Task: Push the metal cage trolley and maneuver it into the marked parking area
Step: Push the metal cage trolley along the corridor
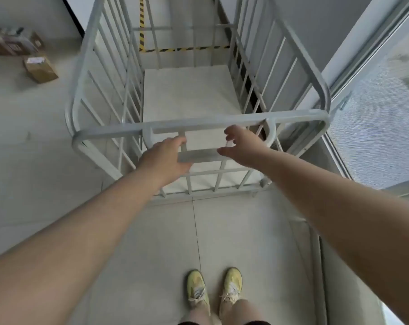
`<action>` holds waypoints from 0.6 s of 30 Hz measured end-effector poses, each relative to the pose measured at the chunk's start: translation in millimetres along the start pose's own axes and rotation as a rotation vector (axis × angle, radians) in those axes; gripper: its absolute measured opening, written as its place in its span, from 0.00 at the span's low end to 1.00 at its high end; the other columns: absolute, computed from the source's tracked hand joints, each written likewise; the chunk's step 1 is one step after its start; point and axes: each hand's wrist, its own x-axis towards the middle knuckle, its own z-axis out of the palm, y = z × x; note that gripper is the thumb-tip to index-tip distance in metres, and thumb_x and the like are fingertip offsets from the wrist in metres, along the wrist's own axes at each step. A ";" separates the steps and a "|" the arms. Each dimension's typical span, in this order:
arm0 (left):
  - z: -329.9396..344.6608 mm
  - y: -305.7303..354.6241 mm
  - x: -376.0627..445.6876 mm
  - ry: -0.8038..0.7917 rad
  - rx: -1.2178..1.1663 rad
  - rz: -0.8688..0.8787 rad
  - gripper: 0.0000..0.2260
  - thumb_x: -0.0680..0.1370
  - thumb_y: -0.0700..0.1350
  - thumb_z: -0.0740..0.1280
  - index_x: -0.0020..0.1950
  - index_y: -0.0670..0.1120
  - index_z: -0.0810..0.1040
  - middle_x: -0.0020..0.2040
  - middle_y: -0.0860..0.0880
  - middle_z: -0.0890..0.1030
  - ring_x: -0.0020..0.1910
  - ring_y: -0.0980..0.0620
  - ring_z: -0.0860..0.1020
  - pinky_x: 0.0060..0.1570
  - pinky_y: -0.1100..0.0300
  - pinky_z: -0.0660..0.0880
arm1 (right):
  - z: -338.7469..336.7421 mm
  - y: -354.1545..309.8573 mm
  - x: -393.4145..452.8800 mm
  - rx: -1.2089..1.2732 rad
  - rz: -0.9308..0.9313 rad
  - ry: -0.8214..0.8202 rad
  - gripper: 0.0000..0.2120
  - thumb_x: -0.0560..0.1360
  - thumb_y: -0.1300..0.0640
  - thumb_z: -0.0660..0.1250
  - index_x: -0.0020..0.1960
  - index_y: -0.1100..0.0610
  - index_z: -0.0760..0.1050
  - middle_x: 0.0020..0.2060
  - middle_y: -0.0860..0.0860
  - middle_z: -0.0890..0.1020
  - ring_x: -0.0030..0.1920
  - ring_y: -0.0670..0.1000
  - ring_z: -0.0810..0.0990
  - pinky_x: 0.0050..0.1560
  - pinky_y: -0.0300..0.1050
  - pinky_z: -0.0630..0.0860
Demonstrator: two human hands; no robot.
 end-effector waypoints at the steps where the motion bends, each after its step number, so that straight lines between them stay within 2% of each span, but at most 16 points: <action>1: 4.1 -2.1 4.1 -0.015 0.044 0.002 0.26 0.76 0.50 0.66 0.73 0.49 0.64 0.71 0.49 0.70 0.70 0.47 0.69 0.65 0.52 0.69 | 2.9 0.9 3.8 -0.077 -0.009 -0.008 0.27 0.76 0.53 0.68 0.72 0.57 0.64 0.67 0.53 0.73 0.65 0.54 0.73 0.58 0.43 0.69; 5: 25.0 -13.3 21.8 -0.026 0.125 -0.006 0.24 0.77 0.51 0.65 0.72 0.48 0.66 0.70 0.48 0.72 0.68 0.45 0.70 0.64 0.51 0.69 | 16.1 9.4 21.3 -0.266 -0.018 -0.068 0.27 0.77 0.50 0.66 0.72 0.54 0.64 0.68 0.53 0.72 0.63 0.56 0.75 0.61 0.47 0.70; 8: 37.5 -20.3 35.0 -0.021 0.110 0.001 0.22 0.79 0.48 0.62 0.73 0.46 0.66 0.70 0.47 0.71 0.68 0.44 0.69 0.66 0.52 0.65 | 26.2 11.3 35.2 -0.358 0.038 -0.117 0.23 0.77 0.46 0.65 0.68 0.56 0.72 0.64 0.54 0.77 0.64 0.56 0.74 0.68 0.53 0.67; 11: 47.9 -27.5 46.8 -0.050 0.144 0.002 0.21 0.81 0.43 0.59 0.75 0.48 0.63 0.70 0.46 0.71 0.69 0.41 0.64 0.68 0.51 0.60 | 26.8 9.4 46.4 -0.328 0.106 -0.097 0.20 0.75 0.48 0.67 0.60 0.61 0.79 0.59 0.56 0.81 0.58 0.57 0.79 0.62 0.52 0.74; 14: 47.2 -29.5 55.9 -0.122 0.238 -0.073 0.24 0.81 0.36 0.54 0.75 0.54 0.60 0.70 0.47 0.70 0.73 0.32 0.56 0.70 0.47 0.61 | 24.9 9.6 53.3 -0.344 0.113 -0.117 0.19 0.73 0.46 0.70 0.56 0.60 0.82 0.55 0.57 0.83 0.55 0.57 0.81 0.57 0.50 0.78; 18: 33.9 -26.2 62.8 -0.164 0.378 -0.020 0.27 0.80 0.32 0.50 0.76 0.53 0.59 0.67 0.44 0.73 0.70 0.36 0.65 0.73 0.47 0.55 | 22.5 9.2 58.7 -0.381 0.121 -0.142 0.22 0.74 0.43 0.68 0.59 0.59 0.80 0.58 0.56 0.81 0.58 0.57 0.79 0.59 0.49 0.76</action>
